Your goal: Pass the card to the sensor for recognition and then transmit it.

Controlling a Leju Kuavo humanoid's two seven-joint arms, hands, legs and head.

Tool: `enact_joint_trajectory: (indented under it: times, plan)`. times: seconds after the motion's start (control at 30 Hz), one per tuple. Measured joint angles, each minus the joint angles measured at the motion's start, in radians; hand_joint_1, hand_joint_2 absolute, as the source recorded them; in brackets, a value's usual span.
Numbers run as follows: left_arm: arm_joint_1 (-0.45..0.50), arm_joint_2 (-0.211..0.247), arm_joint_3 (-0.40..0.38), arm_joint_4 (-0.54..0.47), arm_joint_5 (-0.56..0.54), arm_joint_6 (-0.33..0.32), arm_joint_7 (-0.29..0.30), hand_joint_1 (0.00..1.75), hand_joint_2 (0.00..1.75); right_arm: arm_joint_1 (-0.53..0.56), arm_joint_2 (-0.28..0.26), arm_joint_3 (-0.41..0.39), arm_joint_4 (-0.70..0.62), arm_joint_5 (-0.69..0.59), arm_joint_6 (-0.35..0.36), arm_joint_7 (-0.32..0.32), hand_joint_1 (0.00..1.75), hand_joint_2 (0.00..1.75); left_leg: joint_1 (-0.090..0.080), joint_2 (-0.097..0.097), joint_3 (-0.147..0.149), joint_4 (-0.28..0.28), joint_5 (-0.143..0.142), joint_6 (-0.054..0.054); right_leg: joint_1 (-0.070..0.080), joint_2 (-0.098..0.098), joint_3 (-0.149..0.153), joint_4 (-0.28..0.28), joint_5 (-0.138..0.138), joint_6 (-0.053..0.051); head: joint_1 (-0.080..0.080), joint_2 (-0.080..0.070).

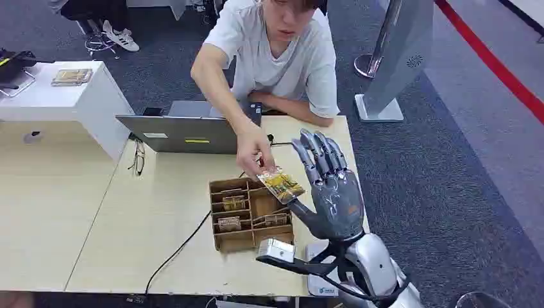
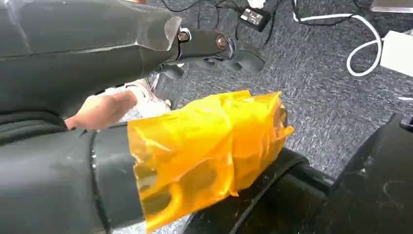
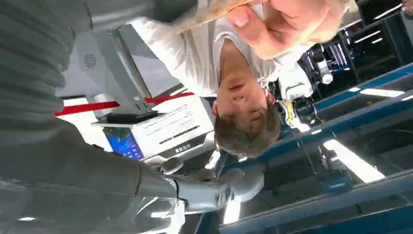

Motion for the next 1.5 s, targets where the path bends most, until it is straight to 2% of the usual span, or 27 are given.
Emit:
enact_joint_trajectory:
  times: [0.03,0.13,0.77,1.03,1.33,1.5]
  plan:
    - [0.001,0.0,0.003,-0.003,-0.004,-0.001,0.0,0.0,0.0,0.0,0.0,0.0,0.0,-0.005,0.0,-0.001,1.69,1.75,0.0,0.0,0.0,0.0,0.0,0.0,0.0,0.0,0.0,0.0,0.0,0.0,0.0,0.0]
    - [0.004,0.0,0.013,-0.004,-0.013,-0.006,0.0,0.0,0.0,0.0,0.0,0.0,0.0,-0.009,0.0,-0.004,1.75,1.75,0.0,0.0,0.0,0.0,0.0,0.0,0.0,0.0,0.0,0.0,0.0,0.0,0.0,0.0]
    - [0.017,0.0,0.06,-0.015,-0.044,-0.017,0.001,0.0,0.0,0.001,0.0,0.001,-0.001,-0.019,-0.003,-0.015,1.75,1.75,0.0,0.0,0.0,0.0,0.0,0.0,0.0,0.0,0.0,0.0,0.0,0.0,0.0,0.0]
    - [0.031,-0.007,0.101,-0.021,-0.079,-0.028,-0.002,0.0,0.0,0.016,0.0,0.001,-0.017,-0.12,0.011,-0.055,1.75,1.75,0.0,0.0,0.0,0.0,0.0,0.0,0.0,0.0,0.0,0.0,0.0,0.0,0.0,0.0]
    - [0.035,-0.009,0.12,-0.022,-0.087,-0.029,-0.003,0.0,0.0,0.024,0.0,0.001,-0.025,-0.132,0.015,-0.064,1.75,1.75,0.0,0.0,0.0,0.0,0.0,0.0,0.0,0.0,0.0,0.0,0.0,0.0,0.0,0.0]
    - [0.05,-0.015,0.159,-0.032,-0.14,-0.047,0.0,0.0,0.0,0.035,0.0,0.001,-0.034,-0.218,0.067,-0.085,1.75,1.75,0.0,0.0,0.0,0.0,0.0,0.0,0.0,0.0,0.0,0.0,0.0,0.0,0.0,0.0]
